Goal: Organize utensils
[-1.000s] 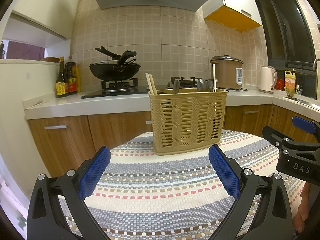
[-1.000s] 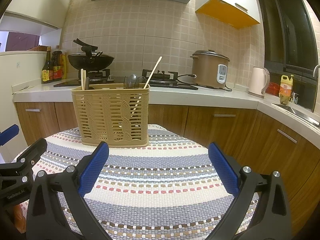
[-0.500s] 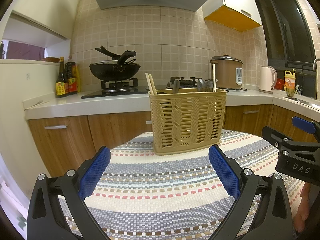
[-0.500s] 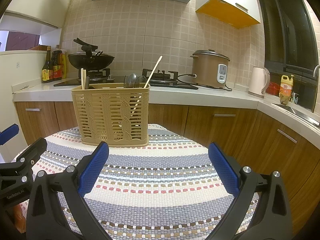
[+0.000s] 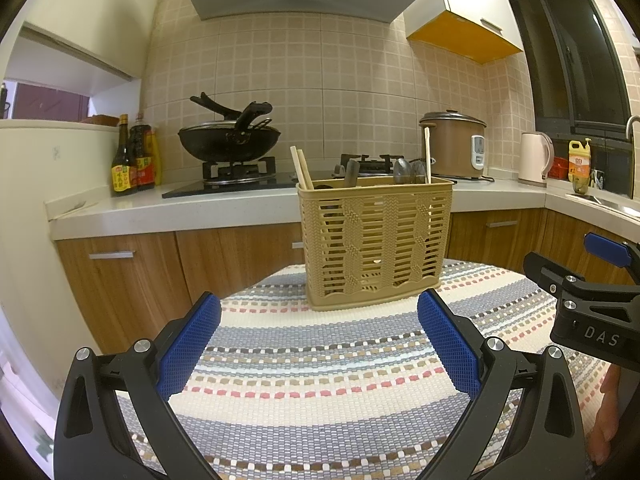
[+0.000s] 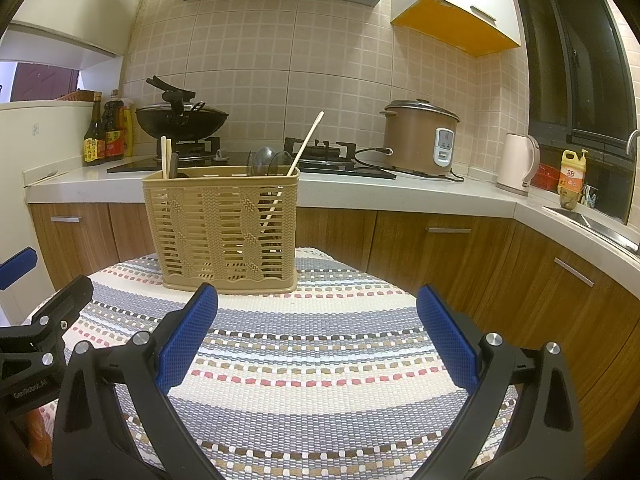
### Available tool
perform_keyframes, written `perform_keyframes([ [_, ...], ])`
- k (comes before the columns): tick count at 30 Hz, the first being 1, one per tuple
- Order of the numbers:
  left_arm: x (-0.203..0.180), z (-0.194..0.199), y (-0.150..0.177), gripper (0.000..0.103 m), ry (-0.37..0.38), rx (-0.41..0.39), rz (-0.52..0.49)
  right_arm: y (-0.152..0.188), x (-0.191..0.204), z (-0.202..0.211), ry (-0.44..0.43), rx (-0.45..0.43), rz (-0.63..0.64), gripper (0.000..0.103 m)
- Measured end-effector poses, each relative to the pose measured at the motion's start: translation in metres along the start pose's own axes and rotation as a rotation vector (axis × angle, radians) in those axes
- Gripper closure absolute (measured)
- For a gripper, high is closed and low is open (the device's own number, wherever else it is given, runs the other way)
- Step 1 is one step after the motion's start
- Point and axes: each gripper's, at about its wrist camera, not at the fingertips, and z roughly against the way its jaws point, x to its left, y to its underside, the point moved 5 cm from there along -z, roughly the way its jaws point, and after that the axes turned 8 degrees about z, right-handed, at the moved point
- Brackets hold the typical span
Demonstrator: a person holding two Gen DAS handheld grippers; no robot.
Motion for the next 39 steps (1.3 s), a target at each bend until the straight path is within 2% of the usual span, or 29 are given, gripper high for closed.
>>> perform_keyframes([
  [18,-0.001,0.0,0.0,0.008,0.002,-0.002,-0.005,0.001,0.002,-0.001,0.0,0.007,0.004,0.008],
  [22,0.0,0.001,-0.001,0.008,-0.012,-0.025,-0.01,0.002,0.002,-0.001,-0.001,0.007,0.002,0.008],
  [28,0.0,-0.002,-0.001,0.008,-0.015,-0.004,-0.013,0.002,0.003,-0.003,0.001,0.013,0.004,0.008],
  [34,0.005,0.0,-0.004,0.008,-0.049,-0.028,-0.011,0.002,0.005,-0.002,0.0,0.012,0.006,0.008],
  [39,0.009,-0.002,-0.004,0.007,-0.059,-0.014,0.011,0.002,0.005,-0.001,0.0,0.012,0.005,0.008],
])
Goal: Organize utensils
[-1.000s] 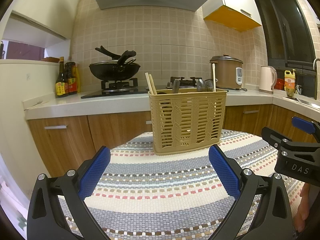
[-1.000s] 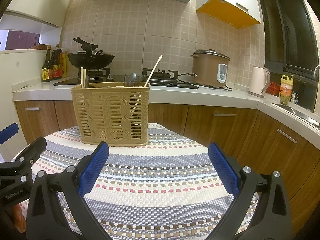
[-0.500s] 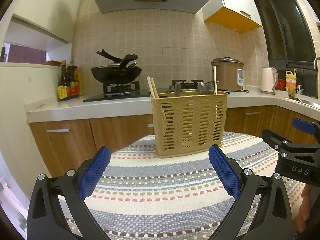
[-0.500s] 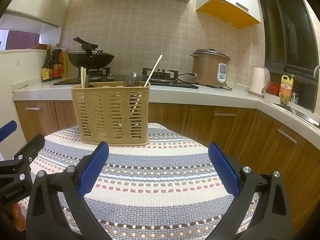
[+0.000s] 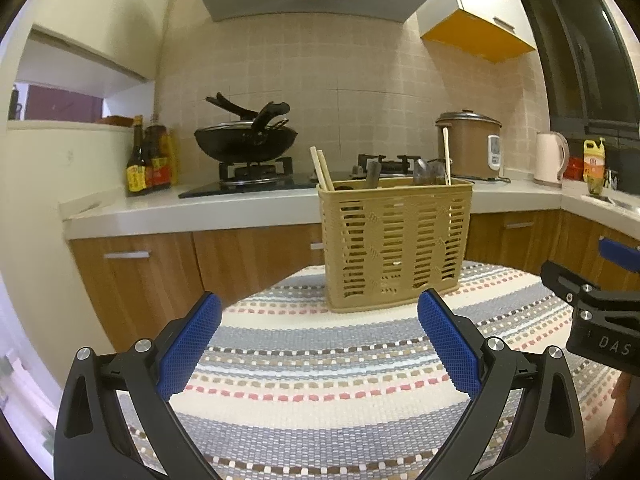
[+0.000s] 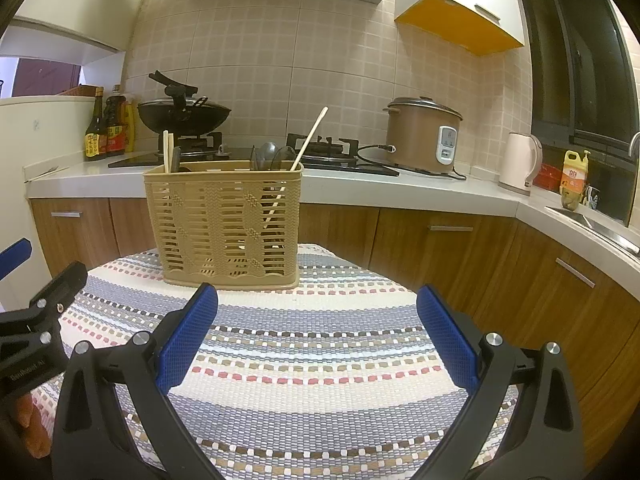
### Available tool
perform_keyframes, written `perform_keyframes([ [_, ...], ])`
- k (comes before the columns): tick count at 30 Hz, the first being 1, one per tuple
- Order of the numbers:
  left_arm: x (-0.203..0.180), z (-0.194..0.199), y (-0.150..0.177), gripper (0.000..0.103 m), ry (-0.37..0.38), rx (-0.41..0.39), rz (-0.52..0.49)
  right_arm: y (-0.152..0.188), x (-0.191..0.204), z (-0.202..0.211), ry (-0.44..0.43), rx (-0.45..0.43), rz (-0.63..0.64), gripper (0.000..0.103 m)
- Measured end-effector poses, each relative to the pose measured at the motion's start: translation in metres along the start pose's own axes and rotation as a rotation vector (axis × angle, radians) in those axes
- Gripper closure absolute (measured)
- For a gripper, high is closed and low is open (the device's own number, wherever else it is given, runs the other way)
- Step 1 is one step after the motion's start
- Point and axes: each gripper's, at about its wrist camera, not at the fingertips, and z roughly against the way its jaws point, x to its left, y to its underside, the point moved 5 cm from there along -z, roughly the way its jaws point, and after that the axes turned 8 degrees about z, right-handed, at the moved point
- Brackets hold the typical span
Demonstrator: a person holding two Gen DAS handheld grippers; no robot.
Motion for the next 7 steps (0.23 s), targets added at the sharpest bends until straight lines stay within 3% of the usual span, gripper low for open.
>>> perform_keyframes([
  [7,-0.0029,-0.001,0.0017,0.007,0.02,0.015,-0.011,0.0007,-0.0002,-0.0008,0.0,0.002,-0.004,0.008],
])
